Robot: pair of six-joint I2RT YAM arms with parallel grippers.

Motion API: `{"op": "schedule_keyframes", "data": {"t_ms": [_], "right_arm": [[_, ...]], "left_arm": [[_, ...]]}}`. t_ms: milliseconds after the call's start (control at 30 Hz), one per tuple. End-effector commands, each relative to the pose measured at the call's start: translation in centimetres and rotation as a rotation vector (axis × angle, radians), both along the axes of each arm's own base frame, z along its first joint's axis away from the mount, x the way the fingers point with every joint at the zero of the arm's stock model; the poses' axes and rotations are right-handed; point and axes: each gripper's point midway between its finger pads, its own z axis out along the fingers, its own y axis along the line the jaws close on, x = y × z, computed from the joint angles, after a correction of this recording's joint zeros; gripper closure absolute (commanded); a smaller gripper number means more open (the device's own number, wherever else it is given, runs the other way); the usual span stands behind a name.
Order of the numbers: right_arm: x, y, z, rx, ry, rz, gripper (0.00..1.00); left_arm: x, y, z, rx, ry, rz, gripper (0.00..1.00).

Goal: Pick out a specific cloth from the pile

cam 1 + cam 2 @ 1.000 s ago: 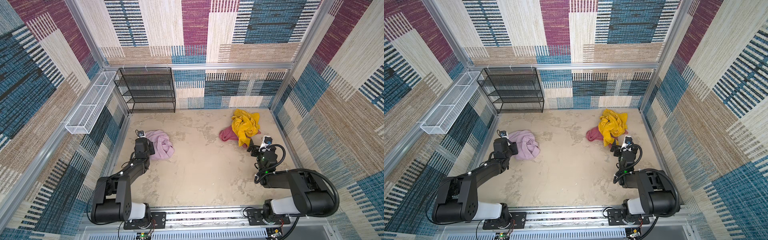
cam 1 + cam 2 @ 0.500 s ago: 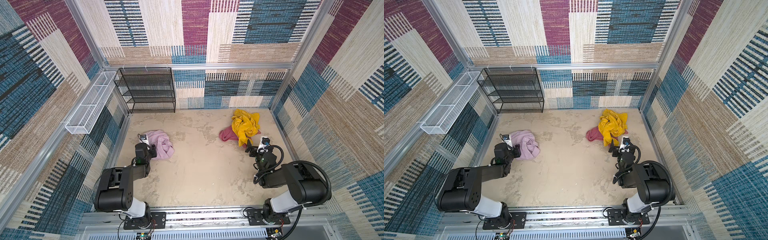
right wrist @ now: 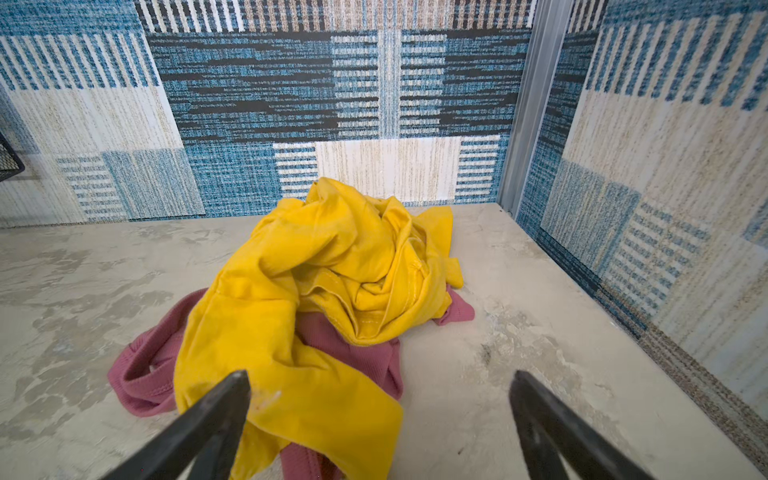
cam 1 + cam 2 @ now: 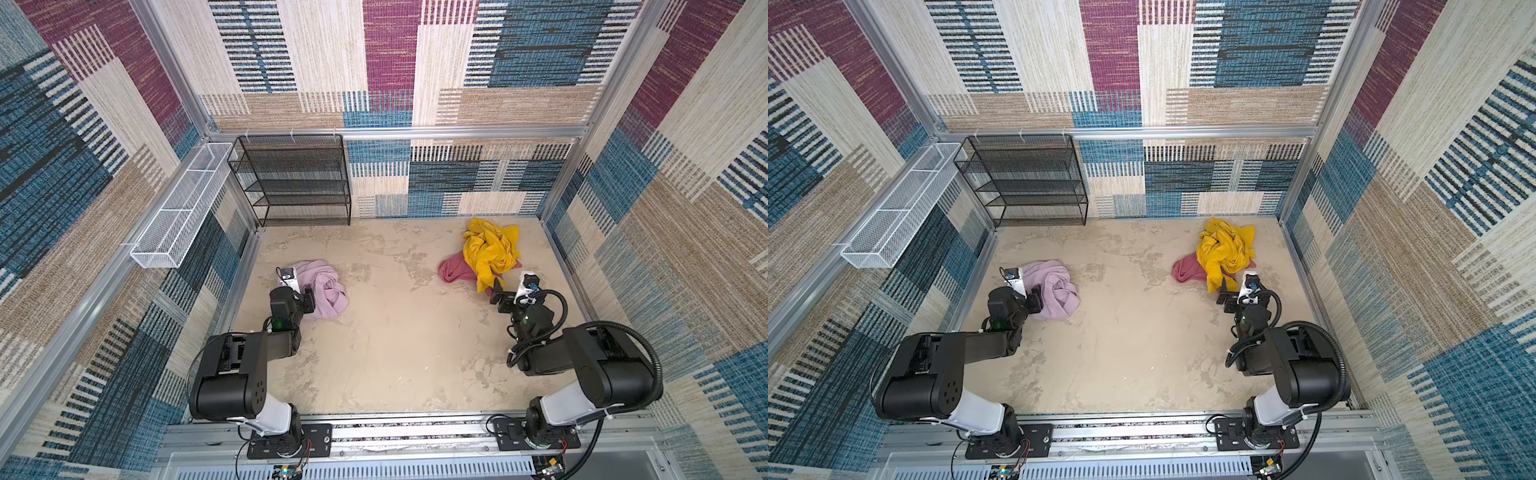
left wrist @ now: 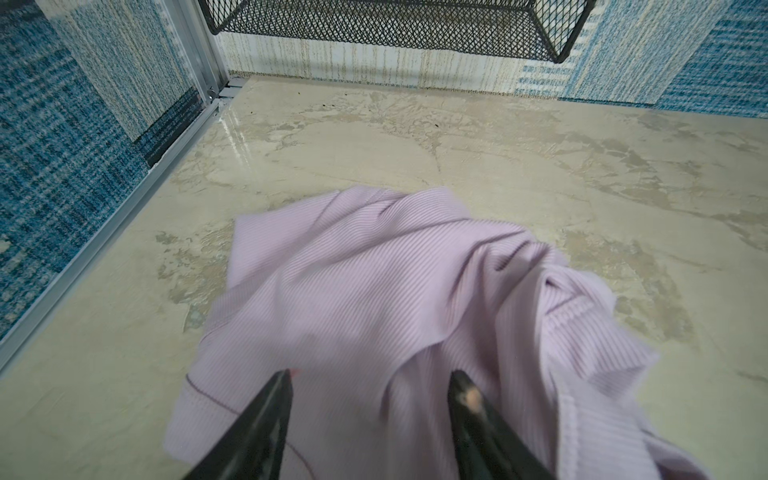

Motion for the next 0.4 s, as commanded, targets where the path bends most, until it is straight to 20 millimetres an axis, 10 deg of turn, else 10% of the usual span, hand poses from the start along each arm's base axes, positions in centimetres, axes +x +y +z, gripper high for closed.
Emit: {"op": "schedule_keyframes", "data": {"t_ms": [0,367], "right_arm": [[0.15,0.14,1.02,-0.008,-0.039,0.008,0.0],[0.12,0.12,0.93,-0.008,-0.036,0.008,0.0]], "left_arm": [[0.18,-0.24,0.62,0.013,-0.028,-0.022,0.37],[0.14,-0.38,0.53,0.013,-0.036,-0.03,0.37]]}}
